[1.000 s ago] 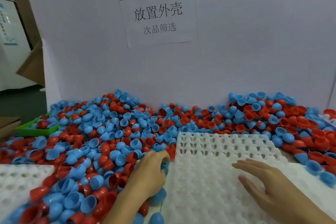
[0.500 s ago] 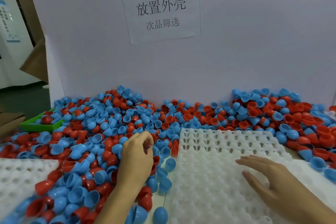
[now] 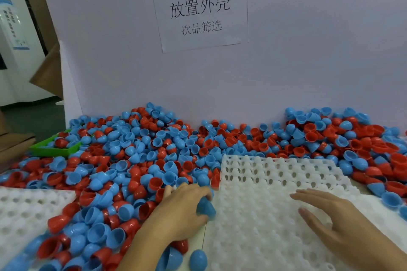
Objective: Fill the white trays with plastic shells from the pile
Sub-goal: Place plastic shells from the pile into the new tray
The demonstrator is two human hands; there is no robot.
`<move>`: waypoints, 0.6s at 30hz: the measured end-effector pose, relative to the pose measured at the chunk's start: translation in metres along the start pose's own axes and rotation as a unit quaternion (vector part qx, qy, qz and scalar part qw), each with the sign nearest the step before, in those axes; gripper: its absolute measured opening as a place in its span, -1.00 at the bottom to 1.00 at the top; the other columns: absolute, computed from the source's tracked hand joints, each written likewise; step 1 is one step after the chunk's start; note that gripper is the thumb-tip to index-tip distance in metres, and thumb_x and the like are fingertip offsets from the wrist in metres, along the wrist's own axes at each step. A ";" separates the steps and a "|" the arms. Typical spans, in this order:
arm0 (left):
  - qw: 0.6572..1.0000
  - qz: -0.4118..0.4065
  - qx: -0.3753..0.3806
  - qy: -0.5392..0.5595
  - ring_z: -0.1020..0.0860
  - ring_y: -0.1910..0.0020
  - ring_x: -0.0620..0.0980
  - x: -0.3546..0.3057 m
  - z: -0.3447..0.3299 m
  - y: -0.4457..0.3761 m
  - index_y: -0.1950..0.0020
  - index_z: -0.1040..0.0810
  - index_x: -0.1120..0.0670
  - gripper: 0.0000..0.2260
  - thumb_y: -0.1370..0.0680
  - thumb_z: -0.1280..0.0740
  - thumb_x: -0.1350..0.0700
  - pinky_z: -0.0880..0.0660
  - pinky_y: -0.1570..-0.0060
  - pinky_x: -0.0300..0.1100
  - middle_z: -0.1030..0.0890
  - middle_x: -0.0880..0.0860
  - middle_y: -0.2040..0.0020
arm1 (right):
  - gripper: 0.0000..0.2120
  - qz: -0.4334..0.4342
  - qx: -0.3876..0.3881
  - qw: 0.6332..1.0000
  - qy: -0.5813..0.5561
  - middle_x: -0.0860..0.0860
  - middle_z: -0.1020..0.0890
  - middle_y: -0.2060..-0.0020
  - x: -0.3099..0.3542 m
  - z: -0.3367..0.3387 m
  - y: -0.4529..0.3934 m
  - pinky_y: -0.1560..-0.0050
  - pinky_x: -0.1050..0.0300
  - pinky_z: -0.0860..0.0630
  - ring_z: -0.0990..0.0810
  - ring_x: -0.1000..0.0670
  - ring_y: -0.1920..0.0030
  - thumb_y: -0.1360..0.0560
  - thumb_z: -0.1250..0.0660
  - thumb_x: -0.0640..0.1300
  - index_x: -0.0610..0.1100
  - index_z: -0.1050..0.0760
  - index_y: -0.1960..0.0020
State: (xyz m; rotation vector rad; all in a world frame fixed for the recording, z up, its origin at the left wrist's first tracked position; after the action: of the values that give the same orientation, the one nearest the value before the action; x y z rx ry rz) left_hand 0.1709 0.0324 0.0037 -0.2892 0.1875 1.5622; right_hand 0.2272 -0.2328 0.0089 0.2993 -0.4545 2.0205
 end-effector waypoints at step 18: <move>0.931 0.000 -0.221 0.292 -0.58 0.12 -0.19 0.001 0.039 -0.002 -0.19 -0.50 -0.26 -0.80 -0.57 -0.33 -0.14 -0.54 0.11 -0.31 -0.59 -0.17 -0.06 | -0.67 0.026 -0.010 0.999 0.037 0.36 -0.40 -0.35 0.007 0.003 -0.002 -0.50 0.15 -0.25 -0.32 0.25 -0.44 -0.56 -0.26 0.19 0.43 -0.29 -0.27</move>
State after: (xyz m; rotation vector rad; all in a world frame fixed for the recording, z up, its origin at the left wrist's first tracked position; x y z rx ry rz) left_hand 0.1699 0.0445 0.0406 -1.1129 0.2960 1.4699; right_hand 0.2256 -0.2280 0.0148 0.2008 -0.4389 2.0692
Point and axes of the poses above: each hand's wrist, its own y-axis away from the middle knuckle, its own z-axis out of the back of the hand, x = y × z, the point moved 10 cm from there along -y, towards the middle knuckle
